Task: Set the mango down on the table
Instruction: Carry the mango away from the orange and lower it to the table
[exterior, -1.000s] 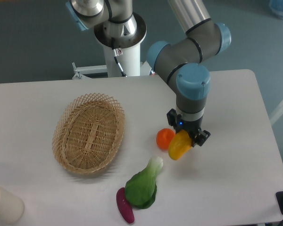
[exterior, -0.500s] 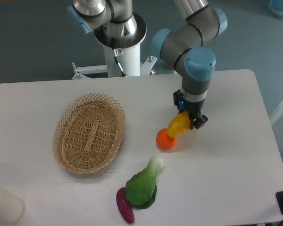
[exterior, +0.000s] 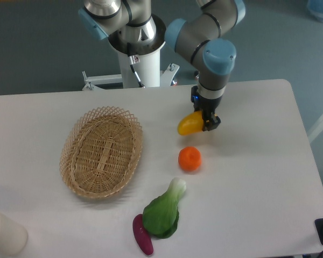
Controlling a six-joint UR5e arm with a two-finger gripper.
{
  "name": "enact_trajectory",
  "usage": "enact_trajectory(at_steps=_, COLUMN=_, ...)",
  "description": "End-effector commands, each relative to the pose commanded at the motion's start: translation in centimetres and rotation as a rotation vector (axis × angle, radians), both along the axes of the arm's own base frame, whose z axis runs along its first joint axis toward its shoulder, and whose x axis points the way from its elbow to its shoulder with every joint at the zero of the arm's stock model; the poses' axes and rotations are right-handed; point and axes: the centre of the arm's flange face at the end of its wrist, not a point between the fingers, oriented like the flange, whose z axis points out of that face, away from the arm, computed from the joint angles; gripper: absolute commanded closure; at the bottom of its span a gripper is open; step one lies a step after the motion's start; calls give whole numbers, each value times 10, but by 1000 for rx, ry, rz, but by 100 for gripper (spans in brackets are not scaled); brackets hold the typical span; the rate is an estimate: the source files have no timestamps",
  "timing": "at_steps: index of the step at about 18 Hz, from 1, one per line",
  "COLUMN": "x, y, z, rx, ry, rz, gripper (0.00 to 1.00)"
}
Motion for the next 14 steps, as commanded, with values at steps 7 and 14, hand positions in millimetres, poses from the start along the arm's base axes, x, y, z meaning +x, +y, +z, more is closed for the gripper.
enact_trajectory(at_steps=7, x=8, y=-4, z=-10, rx=12, ry=37, rz=-14, gripper=55)
enact_trajectory(at_steps=14, x=15, y=-6, z=-22, rx=22, ry=61, rz=0, gripper=47)
